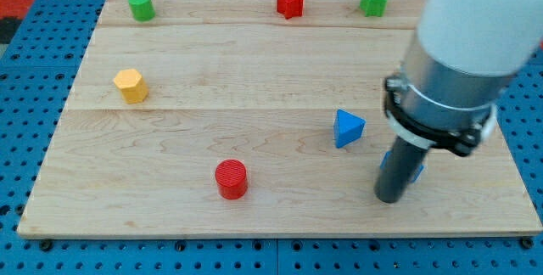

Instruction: Slide blue cube closer to the blue triangle

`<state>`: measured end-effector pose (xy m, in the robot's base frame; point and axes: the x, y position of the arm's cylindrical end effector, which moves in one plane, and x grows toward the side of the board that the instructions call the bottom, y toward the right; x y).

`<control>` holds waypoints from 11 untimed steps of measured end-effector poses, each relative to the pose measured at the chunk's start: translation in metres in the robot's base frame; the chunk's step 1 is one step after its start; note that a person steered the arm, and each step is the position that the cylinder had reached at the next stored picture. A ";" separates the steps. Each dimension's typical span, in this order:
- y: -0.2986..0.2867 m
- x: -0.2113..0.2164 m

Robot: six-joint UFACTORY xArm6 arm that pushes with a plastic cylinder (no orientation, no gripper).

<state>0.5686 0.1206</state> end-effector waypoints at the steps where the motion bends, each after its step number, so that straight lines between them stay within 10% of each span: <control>1: -0.005 -0.023; 4: 0.046 0.035; 6: 0.000 -0.034; 11: 0.011 -0.056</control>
